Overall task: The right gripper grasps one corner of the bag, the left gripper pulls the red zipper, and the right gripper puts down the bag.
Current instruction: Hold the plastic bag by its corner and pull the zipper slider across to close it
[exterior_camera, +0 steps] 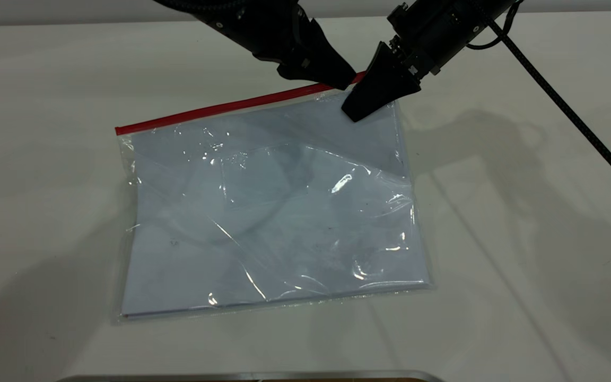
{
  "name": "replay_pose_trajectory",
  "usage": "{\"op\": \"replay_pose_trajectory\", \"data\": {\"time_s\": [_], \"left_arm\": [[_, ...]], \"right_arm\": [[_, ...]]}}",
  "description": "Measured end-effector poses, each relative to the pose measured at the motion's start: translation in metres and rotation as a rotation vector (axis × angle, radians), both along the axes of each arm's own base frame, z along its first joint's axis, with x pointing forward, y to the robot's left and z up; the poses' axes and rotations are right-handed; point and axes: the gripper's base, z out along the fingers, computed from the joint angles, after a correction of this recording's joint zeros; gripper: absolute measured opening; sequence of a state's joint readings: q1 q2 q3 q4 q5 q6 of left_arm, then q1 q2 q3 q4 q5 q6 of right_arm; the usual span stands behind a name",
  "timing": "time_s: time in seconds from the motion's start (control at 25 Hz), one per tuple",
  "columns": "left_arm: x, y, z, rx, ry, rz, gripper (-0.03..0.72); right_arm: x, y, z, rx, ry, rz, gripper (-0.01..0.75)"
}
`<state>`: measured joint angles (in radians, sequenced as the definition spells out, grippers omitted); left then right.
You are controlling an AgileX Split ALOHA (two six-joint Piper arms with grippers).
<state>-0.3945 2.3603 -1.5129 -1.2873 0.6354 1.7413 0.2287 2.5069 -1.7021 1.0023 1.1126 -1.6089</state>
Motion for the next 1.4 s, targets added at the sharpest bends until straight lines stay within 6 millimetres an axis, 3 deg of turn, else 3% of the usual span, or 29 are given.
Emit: {"op": "replay_pose_trajectory", "data": {"time_s": [0.28, 0.6, 0.84, 1.08, 1.4], "left_arm": [[-0.001, -0.001, 0.001, -0.01, 0.003, -0.015, 0.155], [-0.002, -0.001, 0.001, -0.011, 0.003, -0.018, 0.144], [-0.003, -0.002, 0.0, -0.001, 0.004, -0.036, 0.05], [-0.003, -0.002, 0.0, 0.001, 0.004, -0.033, 0.045], [0.003, 0.011, -0.002, 0.031, 0.002, -0.019, 0.045]], "right_arm": [[0.0, 0.0, 0.0, 0.0, 0.0, -0.001, 0.034], [0.0, 0.0, 0.0, 0.001, 0.001, 0.001, 0.034], [0.0, 0.0, 0.0, 0.002, 0.003, 0.003, 0.034], [0.0, -0.001, 0.0, 0.002, 0.008, -0.002, 0.034], [0.008, -0.029, 0.002, 0.019, 0.038, -0.066, 0.034]]}}
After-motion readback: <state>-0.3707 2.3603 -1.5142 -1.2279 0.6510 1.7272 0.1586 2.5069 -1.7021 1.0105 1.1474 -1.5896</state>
